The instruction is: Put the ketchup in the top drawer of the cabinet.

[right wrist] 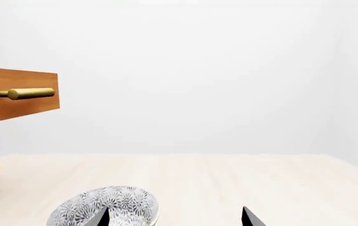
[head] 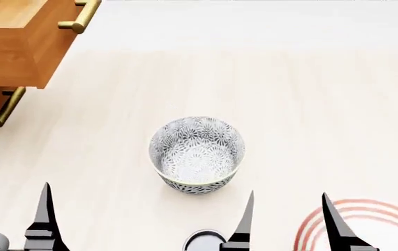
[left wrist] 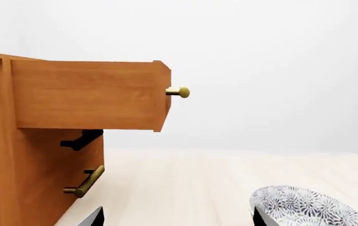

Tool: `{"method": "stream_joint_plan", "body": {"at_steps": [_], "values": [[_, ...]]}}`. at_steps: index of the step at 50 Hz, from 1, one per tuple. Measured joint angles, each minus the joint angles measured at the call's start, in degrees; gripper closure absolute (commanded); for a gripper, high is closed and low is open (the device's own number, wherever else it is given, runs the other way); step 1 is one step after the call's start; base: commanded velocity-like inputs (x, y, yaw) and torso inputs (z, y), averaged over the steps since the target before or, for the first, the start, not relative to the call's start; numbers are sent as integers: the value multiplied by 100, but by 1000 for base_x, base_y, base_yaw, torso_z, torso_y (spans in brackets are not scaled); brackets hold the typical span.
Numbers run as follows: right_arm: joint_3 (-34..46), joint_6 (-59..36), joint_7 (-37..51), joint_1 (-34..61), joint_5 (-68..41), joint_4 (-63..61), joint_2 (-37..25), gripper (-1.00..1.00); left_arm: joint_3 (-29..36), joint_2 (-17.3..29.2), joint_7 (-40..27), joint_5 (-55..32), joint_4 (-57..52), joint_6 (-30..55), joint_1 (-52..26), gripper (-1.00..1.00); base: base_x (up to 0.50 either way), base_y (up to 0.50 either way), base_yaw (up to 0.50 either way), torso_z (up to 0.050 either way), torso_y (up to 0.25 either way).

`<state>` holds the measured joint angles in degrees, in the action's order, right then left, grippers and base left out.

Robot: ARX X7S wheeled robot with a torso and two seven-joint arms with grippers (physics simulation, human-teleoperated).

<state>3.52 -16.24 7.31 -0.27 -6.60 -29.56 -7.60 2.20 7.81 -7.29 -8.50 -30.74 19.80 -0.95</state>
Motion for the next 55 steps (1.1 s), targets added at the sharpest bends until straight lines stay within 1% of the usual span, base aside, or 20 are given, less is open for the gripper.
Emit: {"method": "stream_joint_plan", "body": {"at_steps": [18, 23, 55], "values": [[53, -2, 121, -17, -79, -11, -90, -100, -4, 87, -102, -133, -4, -11, 29, -100, 500, 0, 0, 0, 0], [65, 29, 145, -27, -103, -23, -114, -100, 1, 106, -131, -162, -4, -15, 28, -100, 0, 0, 0, 0, 3], [145, 55, 301, -35, -223, 90, -238, -100, 103, 232, -263, -277, 69, -45, 21, -100, 0, 500, 0, 0, 0]]}}
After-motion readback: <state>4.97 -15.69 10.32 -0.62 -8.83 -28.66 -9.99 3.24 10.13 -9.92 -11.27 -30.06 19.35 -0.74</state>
